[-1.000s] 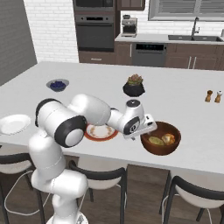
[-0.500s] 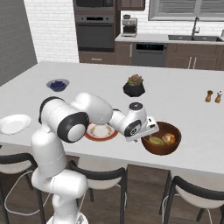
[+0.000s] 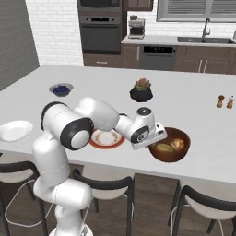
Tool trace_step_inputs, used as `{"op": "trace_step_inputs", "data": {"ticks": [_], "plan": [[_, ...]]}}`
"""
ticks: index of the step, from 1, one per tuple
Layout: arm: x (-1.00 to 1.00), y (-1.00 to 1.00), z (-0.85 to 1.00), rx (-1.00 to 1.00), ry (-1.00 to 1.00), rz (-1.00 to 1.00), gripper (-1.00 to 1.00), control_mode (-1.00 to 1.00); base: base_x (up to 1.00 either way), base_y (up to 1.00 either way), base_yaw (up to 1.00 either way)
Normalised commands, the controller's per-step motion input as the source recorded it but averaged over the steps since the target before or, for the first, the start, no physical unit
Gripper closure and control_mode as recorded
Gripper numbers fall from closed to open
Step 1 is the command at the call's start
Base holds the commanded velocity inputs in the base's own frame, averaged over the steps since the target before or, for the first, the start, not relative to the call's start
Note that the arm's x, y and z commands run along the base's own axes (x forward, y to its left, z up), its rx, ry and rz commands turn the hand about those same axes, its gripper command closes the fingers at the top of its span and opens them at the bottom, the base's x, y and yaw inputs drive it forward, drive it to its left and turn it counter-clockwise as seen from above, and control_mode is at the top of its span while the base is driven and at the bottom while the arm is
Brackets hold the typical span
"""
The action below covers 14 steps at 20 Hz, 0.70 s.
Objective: Pick the chicken drumstick and potato from their plates and place them in the bowl. Then put the bowl in the fridge.
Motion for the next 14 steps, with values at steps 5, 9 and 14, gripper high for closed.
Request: {"op": "trace_step_inputs", "data": {"ticks": [5,9,14], "plan": [[-0.8,0.18,0.71,0.13,0.01,0.27,1.0,-1.0,0.0,0.0,0.0],[-1.0,0.61,1.0,0.01,0.0,0.27,1.0,-1.0,0.0,0.0,0.0],[-0.88,0.91,0.92,-0.02,0.03,0.35,1.0,-1.0,0.0,0.0,0.0]]}}
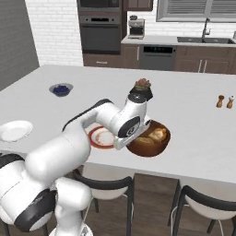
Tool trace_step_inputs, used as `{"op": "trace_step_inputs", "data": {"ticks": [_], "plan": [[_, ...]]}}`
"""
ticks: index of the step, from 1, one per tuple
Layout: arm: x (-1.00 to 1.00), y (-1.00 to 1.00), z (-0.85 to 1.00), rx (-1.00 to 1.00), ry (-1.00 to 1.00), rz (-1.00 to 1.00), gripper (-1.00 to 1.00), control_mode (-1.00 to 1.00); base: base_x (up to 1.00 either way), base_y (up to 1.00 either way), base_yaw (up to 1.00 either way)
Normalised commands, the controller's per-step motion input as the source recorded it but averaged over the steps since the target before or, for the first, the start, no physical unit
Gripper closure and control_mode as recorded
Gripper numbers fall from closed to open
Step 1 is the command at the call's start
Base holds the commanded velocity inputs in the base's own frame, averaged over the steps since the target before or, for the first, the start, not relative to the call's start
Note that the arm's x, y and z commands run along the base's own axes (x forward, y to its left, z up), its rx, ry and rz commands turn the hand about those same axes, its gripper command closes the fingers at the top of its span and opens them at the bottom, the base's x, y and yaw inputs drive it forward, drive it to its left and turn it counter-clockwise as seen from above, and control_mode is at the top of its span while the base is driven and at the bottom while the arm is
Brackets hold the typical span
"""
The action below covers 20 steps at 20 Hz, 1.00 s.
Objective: Pick the chicken drumstick and potato from their plates and place them in the bowl. Then put the bowl in the fridge.
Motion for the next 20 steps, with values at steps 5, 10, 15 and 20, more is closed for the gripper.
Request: {"op": "trace_step_inputs", "data": {"ticks": [5,10,15,20], "plan": [[-0.8,1.0,0.49,-0.01,0.04,0.39,1.0,-1.0,0.0,0.0,0.0],[-0.62,1.0,0.05,-0.09,0.0,0.34,1.0,-1.0,0.0,0.0,0.0],[-0.1,0.98,-0.1,-0.09,0.0,0.21,1.0,-1.0,0.0,0.0,0.0],[-0.61,0.41,0.0,-0.02,-0.07,0.05,1.0,-1.0,0.0,0.0,0.0]]}}
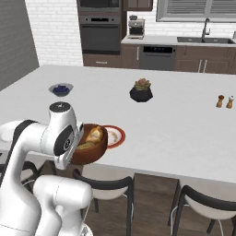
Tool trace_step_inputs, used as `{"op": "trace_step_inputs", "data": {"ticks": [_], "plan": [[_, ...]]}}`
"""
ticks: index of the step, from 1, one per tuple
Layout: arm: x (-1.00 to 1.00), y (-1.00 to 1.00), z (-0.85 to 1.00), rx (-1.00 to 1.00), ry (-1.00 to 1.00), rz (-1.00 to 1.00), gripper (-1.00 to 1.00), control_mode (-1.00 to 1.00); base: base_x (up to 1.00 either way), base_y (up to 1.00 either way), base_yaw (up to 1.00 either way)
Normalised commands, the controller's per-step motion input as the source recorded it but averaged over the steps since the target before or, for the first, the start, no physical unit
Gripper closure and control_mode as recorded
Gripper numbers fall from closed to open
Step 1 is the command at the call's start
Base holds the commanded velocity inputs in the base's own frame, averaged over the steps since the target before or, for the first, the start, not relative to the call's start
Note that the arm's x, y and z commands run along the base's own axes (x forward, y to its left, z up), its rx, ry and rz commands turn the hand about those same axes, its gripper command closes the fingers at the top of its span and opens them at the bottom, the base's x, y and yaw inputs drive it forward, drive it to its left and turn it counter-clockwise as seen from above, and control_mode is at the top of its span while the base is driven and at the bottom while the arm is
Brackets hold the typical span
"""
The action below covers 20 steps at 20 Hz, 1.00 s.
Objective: Pick the chicken drumstick and potato from their plates and place them in the bowl. Then put the bowl in the fridge.
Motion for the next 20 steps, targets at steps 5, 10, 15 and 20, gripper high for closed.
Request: {"op": "trace_step_inputs", "data": {"ticks": [5,10,15,20], "plan": [[-0.75,-0.03,-0.1,0.06,-0.15,0.01,1.0,-1.0,0.0,0.0,0.0],[-0.23,0.0,0.0,0.01,-0.04,0.02,1.0,-1.0,0.0,0.0,0.0],[0.0,0.0,0.0,0.0,0.0,0.0,1.0,-1.0,0.0,0.0,0.0],[0.0,0.0,0.0,0.0,0.0,0.0,1.0,-1.0,0.0,0.0,0.0]]}}
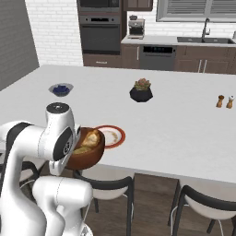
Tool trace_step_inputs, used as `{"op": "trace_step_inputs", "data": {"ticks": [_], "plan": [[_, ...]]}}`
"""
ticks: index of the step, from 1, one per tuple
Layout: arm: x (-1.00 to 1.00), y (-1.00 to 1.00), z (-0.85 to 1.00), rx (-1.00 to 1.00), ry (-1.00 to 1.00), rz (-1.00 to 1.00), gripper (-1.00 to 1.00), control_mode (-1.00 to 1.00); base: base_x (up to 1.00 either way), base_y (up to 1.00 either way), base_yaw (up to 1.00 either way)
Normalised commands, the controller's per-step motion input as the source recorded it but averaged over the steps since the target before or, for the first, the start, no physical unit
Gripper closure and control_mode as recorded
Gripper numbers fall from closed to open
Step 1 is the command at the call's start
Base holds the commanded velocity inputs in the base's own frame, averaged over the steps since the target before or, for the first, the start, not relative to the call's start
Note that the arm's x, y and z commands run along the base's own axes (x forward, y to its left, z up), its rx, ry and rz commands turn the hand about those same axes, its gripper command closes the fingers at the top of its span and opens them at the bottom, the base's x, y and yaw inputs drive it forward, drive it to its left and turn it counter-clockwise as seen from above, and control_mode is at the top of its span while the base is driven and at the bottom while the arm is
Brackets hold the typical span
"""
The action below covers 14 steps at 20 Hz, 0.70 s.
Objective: Pick the chicken drumstick and potato from their plates and place them in the bowl. Then put the bowl in the fridge.
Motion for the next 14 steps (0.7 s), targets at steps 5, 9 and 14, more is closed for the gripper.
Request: {"op": "trace_step_inputs", "data": {"ticks": [5,9,14], "plan": [[-0.03,0.0,0.0,0.0,0.0,0.0,1.0,1.0,-0.34,-0.05,-0.01],[0.0,0.0,0.0,0.0,0.0,0.0,1.0,1.0,-0.79,-0.09,-0.14],[0.0,0.0,0.0,0.0,0.0,0.0,1.0,1.0,0.08,0.0,-0.74]]}}
